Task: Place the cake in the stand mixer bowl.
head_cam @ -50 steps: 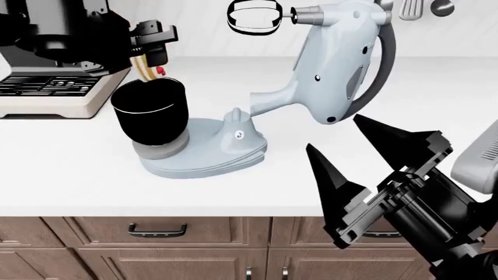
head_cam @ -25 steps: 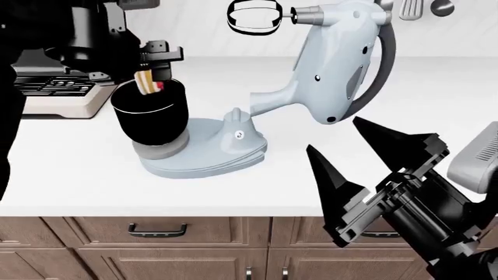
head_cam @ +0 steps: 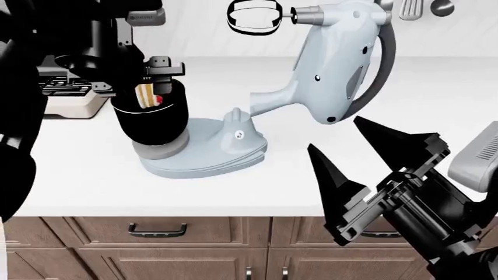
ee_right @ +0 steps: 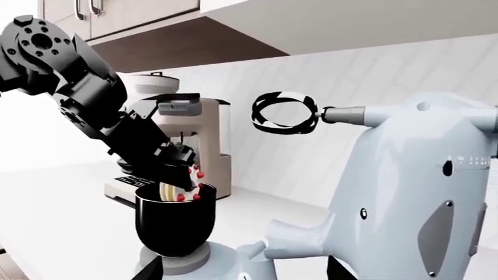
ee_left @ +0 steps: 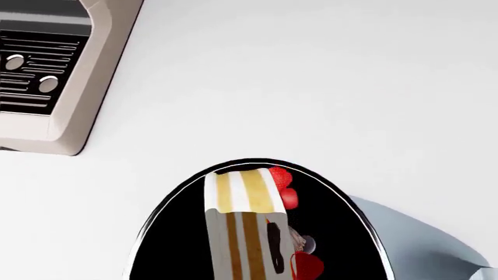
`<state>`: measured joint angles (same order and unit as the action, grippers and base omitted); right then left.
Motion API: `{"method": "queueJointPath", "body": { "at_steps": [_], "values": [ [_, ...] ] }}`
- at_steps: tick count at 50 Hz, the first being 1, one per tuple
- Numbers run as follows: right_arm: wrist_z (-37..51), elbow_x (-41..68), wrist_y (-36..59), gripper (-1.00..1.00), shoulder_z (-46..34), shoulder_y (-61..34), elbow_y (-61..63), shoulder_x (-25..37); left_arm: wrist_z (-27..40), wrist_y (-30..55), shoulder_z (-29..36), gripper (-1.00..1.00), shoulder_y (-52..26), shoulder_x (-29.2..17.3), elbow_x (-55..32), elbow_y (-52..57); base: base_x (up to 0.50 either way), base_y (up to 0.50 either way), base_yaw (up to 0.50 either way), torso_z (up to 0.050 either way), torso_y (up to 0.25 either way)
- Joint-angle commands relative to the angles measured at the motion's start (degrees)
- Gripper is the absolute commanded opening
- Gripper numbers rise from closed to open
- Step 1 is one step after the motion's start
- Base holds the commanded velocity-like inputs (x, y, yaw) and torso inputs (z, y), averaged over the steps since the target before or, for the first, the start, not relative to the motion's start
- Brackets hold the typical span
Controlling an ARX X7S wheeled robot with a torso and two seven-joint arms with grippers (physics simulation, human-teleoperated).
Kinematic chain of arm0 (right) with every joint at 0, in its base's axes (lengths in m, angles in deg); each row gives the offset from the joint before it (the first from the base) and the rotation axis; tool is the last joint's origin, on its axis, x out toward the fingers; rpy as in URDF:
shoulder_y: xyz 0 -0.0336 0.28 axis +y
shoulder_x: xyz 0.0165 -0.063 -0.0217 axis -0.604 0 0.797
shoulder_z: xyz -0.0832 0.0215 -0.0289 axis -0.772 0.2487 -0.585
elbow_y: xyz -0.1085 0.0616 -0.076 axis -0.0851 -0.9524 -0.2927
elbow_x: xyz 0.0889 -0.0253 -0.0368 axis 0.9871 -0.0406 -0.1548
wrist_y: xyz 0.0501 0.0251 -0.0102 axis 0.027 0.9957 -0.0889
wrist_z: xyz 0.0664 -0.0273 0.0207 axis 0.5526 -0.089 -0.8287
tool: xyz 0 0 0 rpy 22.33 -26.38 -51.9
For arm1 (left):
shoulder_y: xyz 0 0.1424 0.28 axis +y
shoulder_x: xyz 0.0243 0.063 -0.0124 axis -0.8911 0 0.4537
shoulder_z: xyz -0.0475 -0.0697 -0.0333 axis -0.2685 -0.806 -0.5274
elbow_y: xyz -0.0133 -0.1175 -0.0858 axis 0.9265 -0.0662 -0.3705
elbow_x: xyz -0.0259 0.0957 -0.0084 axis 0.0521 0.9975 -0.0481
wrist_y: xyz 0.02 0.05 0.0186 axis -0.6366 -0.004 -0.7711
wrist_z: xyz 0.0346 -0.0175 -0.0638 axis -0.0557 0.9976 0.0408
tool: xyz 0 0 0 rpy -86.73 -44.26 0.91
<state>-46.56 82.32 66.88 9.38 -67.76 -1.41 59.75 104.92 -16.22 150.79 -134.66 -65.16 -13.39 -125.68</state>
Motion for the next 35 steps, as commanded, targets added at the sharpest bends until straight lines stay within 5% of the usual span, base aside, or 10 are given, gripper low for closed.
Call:
{"method": "queueJointPath", "body": {
  "at_steps": [1, 3, 4, 25, 35],
  "values": [
    [-0.1, 0.0, -0.3, 1.0, 0.1, 0.2, -0.1, 0.0, -0.2, 0.3, -0.3, -1.0, -0.2, 0.7, 1.1, -1.6, 0.0, 0.0, 0.0, 0.0, 0.0],
    [-0.1, -0.1, -0.3, 1.0, 0.0, 0.2, -0.1, 0.0, 0.1, 0.0, -0.7, -1.0, -0.2, 0.6, 1.1, -1.6, 0.0, 0.0, 0.0, 0.0, 0.0],
    [-0.1, -0.1, -0.3, 1.0, 0.0, 0.2, -0.1, 0.0, 0.2, 0.1, -0.8, 1.0, -0.2, 0.6, 1.2, -1.6, 0.0, 0.0, 0.0, 0.0, 0.0],
    [0.2, 0.0, -0.2, 1.0, -0.3, -0.1, 0.0, 0.1, 2.8, -1.4, -3.3, 1.0, -2.0, -0.9, 2.1, -0.3, 0.0, 0.0, 0.0, 0.0, 0.0],
    [0.8, 0.7, 0.2, 1.0, -0.3, -0.7, 0.5, 0.5, 18.3, 4.1, -11.5, 1.0, -2.1, -9.4, -7.9, 15.6, 0.0, 0.0, 0.0, 0.0, 0.0]
  ]
}}
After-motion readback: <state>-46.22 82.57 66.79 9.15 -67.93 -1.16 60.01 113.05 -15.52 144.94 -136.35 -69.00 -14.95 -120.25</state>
